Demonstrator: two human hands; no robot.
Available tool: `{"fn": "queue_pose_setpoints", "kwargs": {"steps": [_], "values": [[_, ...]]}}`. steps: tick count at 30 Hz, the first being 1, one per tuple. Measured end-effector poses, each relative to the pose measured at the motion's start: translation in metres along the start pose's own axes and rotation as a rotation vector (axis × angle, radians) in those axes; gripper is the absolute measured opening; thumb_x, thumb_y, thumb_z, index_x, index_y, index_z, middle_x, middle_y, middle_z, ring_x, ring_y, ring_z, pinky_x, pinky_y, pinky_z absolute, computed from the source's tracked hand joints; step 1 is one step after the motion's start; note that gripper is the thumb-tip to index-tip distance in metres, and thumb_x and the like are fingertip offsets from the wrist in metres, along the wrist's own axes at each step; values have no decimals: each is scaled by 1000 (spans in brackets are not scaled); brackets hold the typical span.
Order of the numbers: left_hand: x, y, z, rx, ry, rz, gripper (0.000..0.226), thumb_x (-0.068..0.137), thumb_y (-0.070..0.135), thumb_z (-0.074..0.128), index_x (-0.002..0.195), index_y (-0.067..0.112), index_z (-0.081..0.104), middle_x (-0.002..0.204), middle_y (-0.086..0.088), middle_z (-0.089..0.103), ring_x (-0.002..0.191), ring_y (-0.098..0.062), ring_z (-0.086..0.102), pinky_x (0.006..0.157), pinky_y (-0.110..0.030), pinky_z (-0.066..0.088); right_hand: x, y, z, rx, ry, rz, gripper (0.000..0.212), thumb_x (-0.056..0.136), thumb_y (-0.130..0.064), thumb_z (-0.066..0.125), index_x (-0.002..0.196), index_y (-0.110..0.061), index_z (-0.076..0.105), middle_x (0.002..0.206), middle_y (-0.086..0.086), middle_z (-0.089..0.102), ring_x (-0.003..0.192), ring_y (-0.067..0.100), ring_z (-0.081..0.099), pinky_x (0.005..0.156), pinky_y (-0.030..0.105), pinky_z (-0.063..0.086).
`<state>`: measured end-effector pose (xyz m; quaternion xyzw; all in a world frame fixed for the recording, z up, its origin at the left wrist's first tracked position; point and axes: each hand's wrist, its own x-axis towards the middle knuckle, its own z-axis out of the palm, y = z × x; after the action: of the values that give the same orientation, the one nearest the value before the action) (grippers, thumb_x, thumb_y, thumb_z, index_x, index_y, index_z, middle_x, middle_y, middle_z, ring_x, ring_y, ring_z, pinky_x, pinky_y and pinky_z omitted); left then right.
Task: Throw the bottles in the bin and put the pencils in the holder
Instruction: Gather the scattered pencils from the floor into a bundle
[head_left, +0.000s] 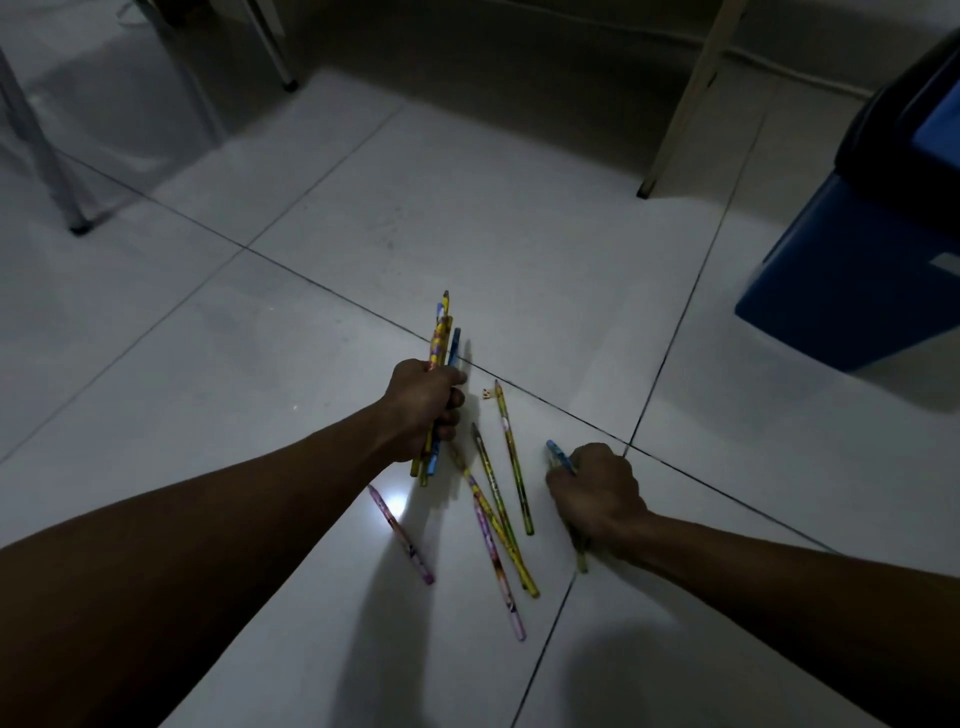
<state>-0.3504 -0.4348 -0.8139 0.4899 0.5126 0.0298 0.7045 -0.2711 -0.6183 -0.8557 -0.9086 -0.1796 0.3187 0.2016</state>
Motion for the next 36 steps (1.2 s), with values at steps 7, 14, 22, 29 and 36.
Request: {"fn": "queue_pose_setpoints", "kwargs": {"steps": [7, 14, 22, 29, 36], "values": [[5, 5, -9, -31, 107, 60, 5, 92, 10, 53, 87, 7, 53, 58, -5, 39, 36, -11, 33, 34, -19, 30, 13, -23, -9, 228, 68, -46, 27, 99, -27, 35, 95, -7, 53, 92, 13, 65, 84, 31, 63, 74, 37, 50], [-4, -7, -29, -51, 159, 66, 23, 91, 18, 62, 76, 11, 46, 52, -3, 37, 31, -9, 31, 34, -17, 30, 23, -38, 6, 152, 0, -64, 33, 87, -44, 62, 86, -11, 56, 77, 2, 56, 74, 23, 57, 60, 28, 40], [-14, -20, -63, -46, 278, 32, 21, 90, 19, 62, 81, 9, 47, 56, -5, 39, 30, -9, 33, 33, -18, 32, 30, -41, 17, -80, -15, -108, 30, 87, -42, 64, 90, -15, 53, 89, 5, 59, 83, 25, 60, 65, 31, 45], [-27, -44, -74, 110, 365, -24, 28, 82, 20, 72, 79, 6, 47, 56, -11, 45, 30, -14, 38, 33, -17, 33, 18, -34, 6, 38, -5, -202, 30, 98, -31, 38, 99, -6, 54, 92, 15, 66, 86, 34, 63, 77, 40, 52], [-57, -97, -65, 416, 508, -181, 45, 51, 34, 91, 66, 2, 63, 50, -11, 63, 33, -18, 53, 31, -18, 38, 10, -32, 3, 380, -194, -74, 18, 102, -23, 32, 107, -8, 41, 72, 17, 55, 57, 28, 55, 50, 34, 48]]}}
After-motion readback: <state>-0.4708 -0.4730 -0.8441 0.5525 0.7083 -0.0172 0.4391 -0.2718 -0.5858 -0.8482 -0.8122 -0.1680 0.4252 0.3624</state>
